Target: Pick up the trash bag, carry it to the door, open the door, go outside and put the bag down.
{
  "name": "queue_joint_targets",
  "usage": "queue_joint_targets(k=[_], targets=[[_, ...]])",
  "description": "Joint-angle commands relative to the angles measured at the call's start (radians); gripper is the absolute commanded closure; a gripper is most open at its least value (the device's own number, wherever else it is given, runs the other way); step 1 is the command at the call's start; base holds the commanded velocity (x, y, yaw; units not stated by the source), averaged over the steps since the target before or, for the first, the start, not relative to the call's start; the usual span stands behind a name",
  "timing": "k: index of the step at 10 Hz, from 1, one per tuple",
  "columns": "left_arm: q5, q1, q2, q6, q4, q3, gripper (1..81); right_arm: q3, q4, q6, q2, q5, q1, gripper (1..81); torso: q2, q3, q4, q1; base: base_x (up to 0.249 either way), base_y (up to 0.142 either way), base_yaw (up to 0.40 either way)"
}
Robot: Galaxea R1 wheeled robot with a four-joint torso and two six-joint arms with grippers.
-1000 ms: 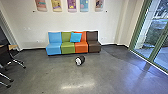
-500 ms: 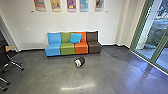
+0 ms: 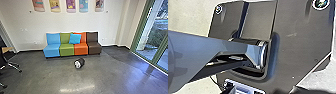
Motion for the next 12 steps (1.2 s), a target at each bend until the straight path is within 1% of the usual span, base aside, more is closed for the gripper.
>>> queue_joint_targets(k=[1,12], targets=[[0.044,-0.038,0.002,0.007,0.011,0.006,1.0,0.008,-0.012,-0.007,0.003,-0.074,0.027,1.0,0.0,0.0,0.0,0.0,0.146,0.0,0.0],[0.044,-0.038,0.002,0.007,0.009,0.006,1.0,0.008,-0.014,-0.007,0.004,-0.074,0.027,1.0,0.0,0.0,0.0,0.0,0.137,0.0,0.0]])
